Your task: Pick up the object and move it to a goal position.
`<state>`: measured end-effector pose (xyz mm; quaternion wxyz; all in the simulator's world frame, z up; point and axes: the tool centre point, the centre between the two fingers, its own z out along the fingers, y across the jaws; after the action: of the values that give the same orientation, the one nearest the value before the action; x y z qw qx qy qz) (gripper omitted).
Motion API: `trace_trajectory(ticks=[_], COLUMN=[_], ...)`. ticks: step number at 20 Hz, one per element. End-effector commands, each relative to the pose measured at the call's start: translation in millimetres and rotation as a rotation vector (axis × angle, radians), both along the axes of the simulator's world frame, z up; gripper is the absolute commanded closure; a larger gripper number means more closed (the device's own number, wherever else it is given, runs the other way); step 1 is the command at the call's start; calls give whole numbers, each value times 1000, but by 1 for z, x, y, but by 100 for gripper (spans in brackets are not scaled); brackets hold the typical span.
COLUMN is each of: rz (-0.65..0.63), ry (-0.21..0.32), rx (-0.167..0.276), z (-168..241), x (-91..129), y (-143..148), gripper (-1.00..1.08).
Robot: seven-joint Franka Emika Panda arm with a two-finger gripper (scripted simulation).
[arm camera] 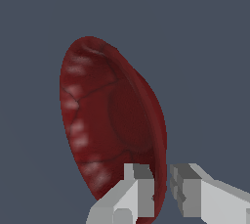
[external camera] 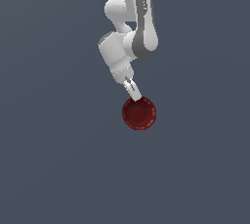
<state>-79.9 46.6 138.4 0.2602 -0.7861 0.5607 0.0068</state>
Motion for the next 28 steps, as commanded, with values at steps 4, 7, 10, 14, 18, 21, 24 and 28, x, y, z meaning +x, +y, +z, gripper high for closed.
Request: trace_trajectory(ticks=[4,7,10,14,18,21,24,28], rz=[-1,-2,-2,-3,-3,-4,-4,-3], ry=[-2,-1,0,0,1,1,1,0], rx=[-2,-3,-4,-7,-9,-10,-10,-10], z=[45,69,95,129,167,198,228,266], x=[-13,-21,-28,-39,-50,-59,-68,-78], y=[11,17,23,32,41,49,56,66], gripper=[108,108,108,108,108,108,108,108])
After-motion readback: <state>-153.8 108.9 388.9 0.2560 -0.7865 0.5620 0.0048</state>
